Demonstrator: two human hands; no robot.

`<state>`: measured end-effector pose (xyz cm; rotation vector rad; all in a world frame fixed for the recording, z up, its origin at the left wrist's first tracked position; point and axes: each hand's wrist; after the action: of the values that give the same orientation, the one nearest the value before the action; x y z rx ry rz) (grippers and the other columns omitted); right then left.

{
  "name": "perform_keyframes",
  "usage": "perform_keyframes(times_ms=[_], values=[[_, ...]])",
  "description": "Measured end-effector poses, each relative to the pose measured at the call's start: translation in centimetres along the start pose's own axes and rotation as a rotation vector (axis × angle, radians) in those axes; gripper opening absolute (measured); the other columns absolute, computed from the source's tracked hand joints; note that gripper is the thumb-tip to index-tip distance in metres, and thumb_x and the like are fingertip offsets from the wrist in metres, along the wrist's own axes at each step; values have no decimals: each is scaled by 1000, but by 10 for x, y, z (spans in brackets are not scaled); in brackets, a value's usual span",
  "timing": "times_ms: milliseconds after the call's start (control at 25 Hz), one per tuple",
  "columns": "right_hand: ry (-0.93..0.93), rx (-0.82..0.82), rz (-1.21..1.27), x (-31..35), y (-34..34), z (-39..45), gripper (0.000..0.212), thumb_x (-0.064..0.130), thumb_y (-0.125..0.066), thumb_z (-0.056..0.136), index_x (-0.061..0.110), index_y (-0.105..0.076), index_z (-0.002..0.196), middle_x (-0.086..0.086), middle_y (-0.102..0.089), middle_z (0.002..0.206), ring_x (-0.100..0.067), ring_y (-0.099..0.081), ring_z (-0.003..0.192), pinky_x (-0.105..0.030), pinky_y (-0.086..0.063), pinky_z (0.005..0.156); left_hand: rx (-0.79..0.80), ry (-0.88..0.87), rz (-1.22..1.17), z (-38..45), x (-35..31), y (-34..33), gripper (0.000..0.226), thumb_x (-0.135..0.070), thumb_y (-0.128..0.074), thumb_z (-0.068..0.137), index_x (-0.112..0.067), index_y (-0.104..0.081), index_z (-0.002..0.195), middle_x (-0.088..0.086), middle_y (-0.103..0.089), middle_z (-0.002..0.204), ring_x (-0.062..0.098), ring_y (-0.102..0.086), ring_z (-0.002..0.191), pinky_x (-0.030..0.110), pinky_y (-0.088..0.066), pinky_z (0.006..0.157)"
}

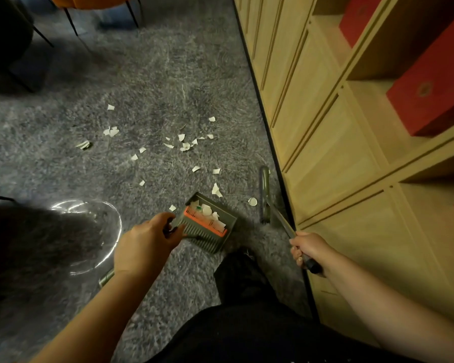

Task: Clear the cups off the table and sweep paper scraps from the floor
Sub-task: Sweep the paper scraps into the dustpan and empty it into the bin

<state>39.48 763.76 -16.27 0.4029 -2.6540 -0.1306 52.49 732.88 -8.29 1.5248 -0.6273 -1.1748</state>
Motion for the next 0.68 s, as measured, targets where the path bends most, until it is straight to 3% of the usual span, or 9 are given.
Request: perform_keyframes(times_ms=[80,160,320,440,680], values=[[-32,-2,-26,28,6,24,48,-1,-39,97,15,-33,142,-6,-42,54,-8,-36,31,-14,-30,35,-12,2,24,27,-10,-5,30,-32,-85,70,-17,-73,93,2,-69,62,31,-62,49,29,-45,45],[-62,-4,-46,52,13,43,36,0,-38,97,21,-37,126,-4,-42,48,-8,-36,30,-14,-30,34,1,47,27,54,-20,-7,31,-34,-84,71,-18,-73,96,5,-70,66,34,-64,54,31,-47,50],[-109,4,-176,87,17,69,20,1,-37,97,13,-43,112,-6,-42,53,-12,-36,38,-15,-29,34,-7,131,24,95,-29,-2,30,-40,-78,76,-23,-72,100,4,-72,73,34,-67,63,32,-48,56],[-167,1,-220,104,5,84,21,2,-35,97,14,-46,110,-6,-41,58,-13,-34,45,-16,-27,35,-31,200,11,114,-24,9,34,-45,-75,77,-25,-71,105,2,-74,79,32,-68,70,35,-52,60],[-180,46,-301,137,-58,102,21,1,-38,93,6,-53,80,-8,-44,55,-17,-38,41,-23,-31,37,-50,254,16,157,1,32,36,-50,-70,79,-28,-69,108,2,-74,85,32,-68,74,34,-49,62]])
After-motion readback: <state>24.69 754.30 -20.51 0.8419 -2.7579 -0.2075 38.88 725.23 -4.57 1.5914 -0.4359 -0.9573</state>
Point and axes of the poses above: each hand's wrist, its own z-axis towards the middle knuckle, its own y-axis out of the back of the hand, x = y × z
